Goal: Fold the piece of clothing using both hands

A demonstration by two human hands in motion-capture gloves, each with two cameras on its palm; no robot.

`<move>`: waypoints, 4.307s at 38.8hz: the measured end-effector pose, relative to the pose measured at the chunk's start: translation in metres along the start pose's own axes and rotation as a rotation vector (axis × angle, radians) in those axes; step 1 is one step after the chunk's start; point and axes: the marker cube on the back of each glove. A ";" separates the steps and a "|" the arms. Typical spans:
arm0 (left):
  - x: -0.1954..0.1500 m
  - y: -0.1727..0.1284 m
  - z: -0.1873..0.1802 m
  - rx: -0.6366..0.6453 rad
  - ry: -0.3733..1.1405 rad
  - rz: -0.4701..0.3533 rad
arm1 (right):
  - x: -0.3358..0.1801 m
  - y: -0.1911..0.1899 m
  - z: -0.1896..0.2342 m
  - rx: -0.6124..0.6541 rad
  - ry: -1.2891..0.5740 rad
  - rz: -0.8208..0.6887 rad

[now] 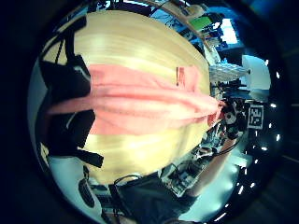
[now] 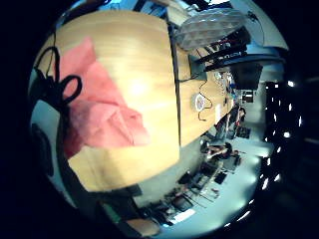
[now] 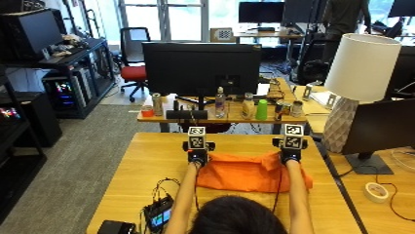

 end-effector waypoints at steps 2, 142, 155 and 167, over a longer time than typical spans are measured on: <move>0.009 -0.003 0.011 0.011 -0.009 -0.003 | 0.019 -0.002 0.020 0.067 0.017 0.027; 0.101 0.045 0.144 -0.370 0.047 0.214 | 0.013 0.029 -0.018 -0.335 0.241 0.031; 0.099 0.042 0.145 -0.336 0.059 0.187 | -0.110 -0.010 -0.046 -0.175 0.440 -0.062; 0.092 0.041 0.140 -0.356 0.156 0.205 | -0.130 -0.002 -0.050 -0.276 0.468 -0.088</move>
